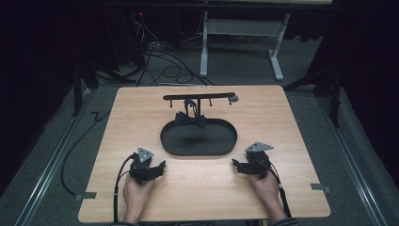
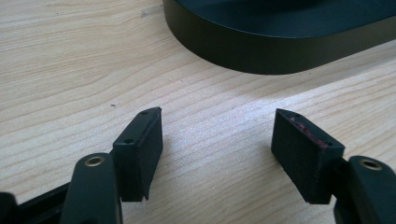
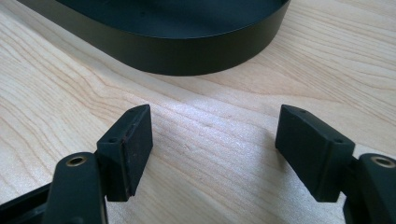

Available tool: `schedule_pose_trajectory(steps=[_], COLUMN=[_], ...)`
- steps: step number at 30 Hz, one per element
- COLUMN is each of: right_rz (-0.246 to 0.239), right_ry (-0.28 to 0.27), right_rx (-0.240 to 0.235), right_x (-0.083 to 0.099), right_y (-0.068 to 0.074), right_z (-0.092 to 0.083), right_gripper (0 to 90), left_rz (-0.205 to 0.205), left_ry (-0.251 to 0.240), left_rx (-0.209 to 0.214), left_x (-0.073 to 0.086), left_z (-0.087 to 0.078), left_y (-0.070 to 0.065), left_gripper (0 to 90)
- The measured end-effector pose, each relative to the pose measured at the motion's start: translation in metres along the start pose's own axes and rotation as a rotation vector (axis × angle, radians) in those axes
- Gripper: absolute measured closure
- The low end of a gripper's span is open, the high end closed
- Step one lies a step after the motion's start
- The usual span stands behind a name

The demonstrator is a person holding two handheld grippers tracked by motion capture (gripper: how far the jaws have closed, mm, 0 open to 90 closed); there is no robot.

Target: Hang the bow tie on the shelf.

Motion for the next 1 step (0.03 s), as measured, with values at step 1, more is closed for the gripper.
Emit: schedule_pose_trajectory(steps=[1], right_rz=[-0.001], right_ry=[0.0], right_rx=[0.0], right_x=[0.0], right_y=[-0.0001], right_z=[0.0001], right_gripper=[28.9], left_rz=[0.0], left_ry=[0.0], left_rx=[0.0], left_x=[0.0], left_z=[0.0], left_y=[-0.0001], left_gripper=[33.2])
Point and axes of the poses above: each handheld gripper's, and its own axes: z roughly forward along the jaws, x roughly out of its underside, y roughly to its left, the point moved 9 cm from there along z, roughly forward along the jaws, and after that the axes turned 8 degrees about -z, right-handed, at the moved point
